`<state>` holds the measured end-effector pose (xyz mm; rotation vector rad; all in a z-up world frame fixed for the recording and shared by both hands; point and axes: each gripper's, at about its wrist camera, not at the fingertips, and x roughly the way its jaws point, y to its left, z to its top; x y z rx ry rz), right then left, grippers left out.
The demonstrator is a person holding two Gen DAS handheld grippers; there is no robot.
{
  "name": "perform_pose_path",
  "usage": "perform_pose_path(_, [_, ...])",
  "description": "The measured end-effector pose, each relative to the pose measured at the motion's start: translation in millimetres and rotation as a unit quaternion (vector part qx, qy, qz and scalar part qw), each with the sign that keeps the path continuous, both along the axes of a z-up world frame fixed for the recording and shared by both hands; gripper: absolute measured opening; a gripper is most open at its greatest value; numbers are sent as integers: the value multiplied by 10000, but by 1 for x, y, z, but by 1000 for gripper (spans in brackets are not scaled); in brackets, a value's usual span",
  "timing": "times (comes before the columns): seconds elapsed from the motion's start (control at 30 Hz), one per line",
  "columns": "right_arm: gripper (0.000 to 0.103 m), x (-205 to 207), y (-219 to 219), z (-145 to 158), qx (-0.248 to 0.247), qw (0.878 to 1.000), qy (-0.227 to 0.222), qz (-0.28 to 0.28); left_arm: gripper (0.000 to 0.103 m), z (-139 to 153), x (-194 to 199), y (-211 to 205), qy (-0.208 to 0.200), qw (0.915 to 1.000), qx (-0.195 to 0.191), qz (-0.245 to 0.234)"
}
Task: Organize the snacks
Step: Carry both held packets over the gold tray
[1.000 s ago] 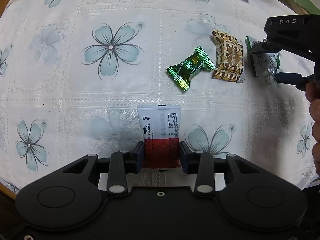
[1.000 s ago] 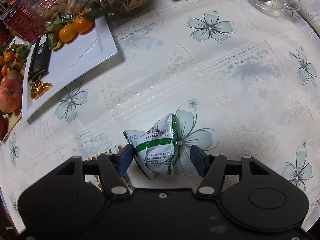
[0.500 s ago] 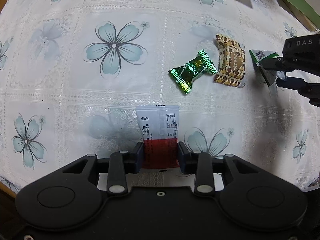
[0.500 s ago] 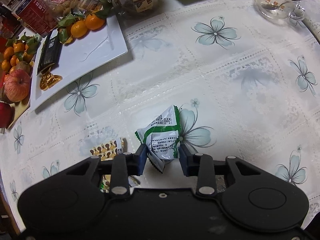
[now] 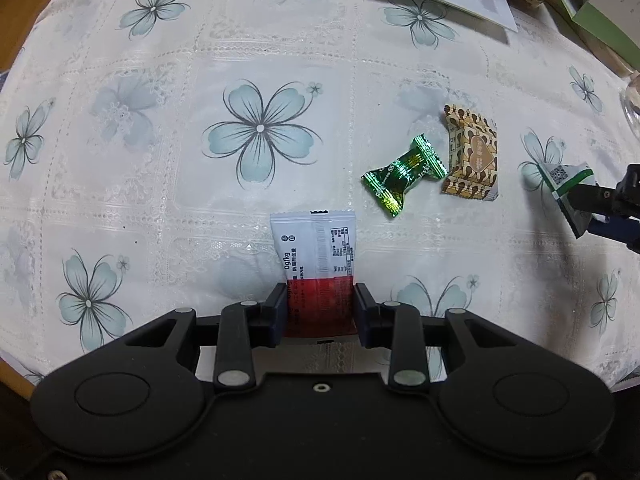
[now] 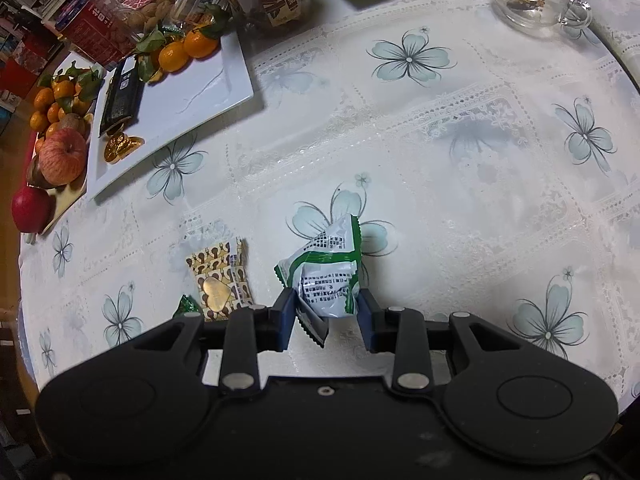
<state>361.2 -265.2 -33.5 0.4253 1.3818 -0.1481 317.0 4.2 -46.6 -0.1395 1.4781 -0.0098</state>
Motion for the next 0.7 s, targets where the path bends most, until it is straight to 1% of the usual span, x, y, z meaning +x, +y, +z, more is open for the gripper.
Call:
perform_pose_path(0.07, [35, -7, -3, 4, -36, 10000, -38, 48, 42, -2, -3, 0, 50, 10000, 54, -35])
perform_pose_path(0.23, [35, -23, -8, 9, -216, 9996, -65, 186, 42, 0, -22, -16, 137, 9996, 236, -123])
perform_pose_path(0.37, [35, -44, -8, 15, -293, 9992, -122, 252, 42, 12, -41, -19, -42, 9993, 332, -186])
perform_pose_path(0.47, [35, -67, -5, 27, -271, 9989, -265, 279, 42, 29, -67, -15, -247, 9994, 247, -42])
perform_pose_path(0.53, [35, -86, -2, 35, -256, 9985, -390, 292, 42, 36, -84, -15, -286, 9995, 140, -19])
perform_pose_path(0.6, [35, -108, 2, 43, -131, 9983, -448, 344, 42, 42, -101, -17, -267, 9996, 62, -59])
perform_pose_path(0.7, [35, -142, 7, 54, 115, 9976, -517, 436, 42, 51, -125, -21, -303, 9995, 58, -116])
